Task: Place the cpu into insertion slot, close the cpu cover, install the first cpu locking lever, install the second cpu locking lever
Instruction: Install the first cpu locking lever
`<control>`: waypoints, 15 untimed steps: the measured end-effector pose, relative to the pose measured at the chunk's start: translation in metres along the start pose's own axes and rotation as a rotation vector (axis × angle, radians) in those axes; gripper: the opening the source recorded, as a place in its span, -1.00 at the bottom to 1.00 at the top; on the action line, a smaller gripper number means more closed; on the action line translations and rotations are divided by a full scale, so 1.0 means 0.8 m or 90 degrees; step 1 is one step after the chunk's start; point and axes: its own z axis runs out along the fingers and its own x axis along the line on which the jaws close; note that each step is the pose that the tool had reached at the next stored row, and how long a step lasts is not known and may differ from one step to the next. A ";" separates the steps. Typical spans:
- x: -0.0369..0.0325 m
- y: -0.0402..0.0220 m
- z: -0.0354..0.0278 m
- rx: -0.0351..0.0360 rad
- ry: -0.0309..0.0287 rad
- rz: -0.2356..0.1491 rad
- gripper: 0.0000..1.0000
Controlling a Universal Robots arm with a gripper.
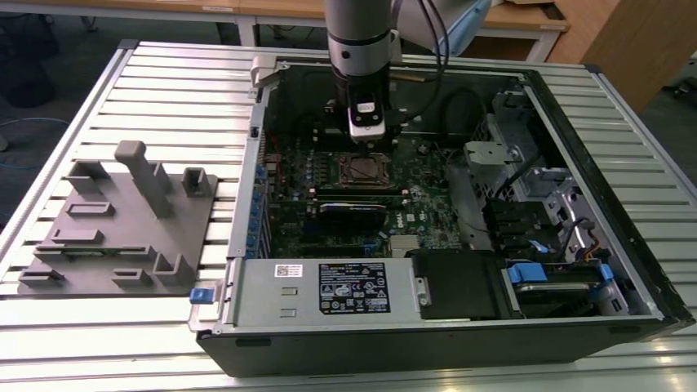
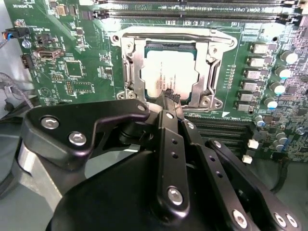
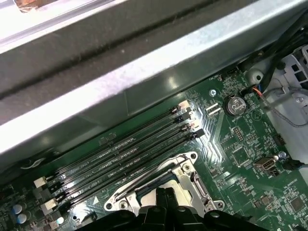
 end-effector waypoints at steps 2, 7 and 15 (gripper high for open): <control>-0.0002 0.0000 0.0000 0.0001 0.0000 0.000 -0.79; -0.0033 0.0018 0.0008 0.0067 -0.0019 -0.005 -0.79; -0.0049 0.0026 0.0014 0.0256 -0.0100 -0.013 -0.79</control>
